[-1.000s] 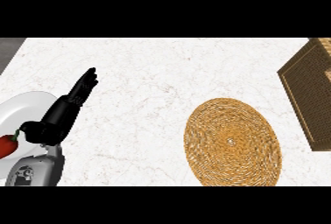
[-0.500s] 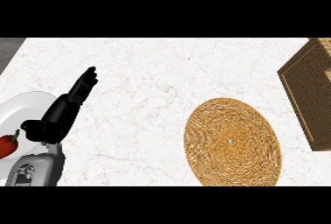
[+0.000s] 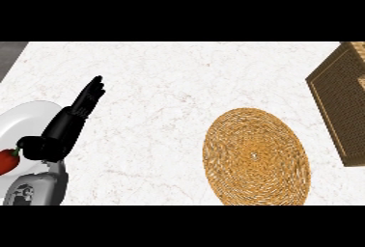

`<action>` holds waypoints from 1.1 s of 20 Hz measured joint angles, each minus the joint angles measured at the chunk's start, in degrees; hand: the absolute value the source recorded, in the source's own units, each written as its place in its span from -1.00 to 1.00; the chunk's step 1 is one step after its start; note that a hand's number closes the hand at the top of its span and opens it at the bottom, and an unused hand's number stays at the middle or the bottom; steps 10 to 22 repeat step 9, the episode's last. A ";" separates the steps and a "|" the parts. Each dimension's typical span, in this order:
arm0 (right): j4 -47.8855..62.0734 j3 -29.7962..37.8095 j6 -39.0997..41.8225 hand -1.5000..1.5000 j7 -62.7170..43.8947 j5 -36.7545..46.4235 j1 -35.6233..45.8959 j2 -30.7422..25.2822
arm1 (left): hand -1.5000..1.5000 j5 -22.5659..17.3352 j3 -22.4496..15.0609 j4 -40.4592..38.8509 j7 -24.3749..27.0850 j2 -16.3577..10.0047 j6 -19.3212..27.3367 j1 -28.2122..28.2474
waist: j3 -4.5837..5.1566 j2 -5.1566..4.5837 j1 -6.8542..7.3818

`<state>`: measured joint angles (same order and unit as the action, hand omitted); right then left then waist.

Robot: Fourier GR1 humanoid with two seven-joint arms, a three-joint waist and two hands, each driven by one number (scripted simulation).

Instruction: Pick the pear from the placemat and place it in the basket

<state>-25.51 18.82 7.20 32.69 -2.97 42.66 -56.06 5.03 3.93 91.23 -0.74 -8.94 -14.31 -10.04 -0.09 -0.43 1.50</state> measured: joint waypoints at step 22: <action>8.24 5.98 8.84 -1.00 -5.94 -5.50 5.02 -4.85 | 0.00 0.68 -0.33 -0.22 0.24 0.17 0.16 0.21 | 0.00 -0.05 -0.23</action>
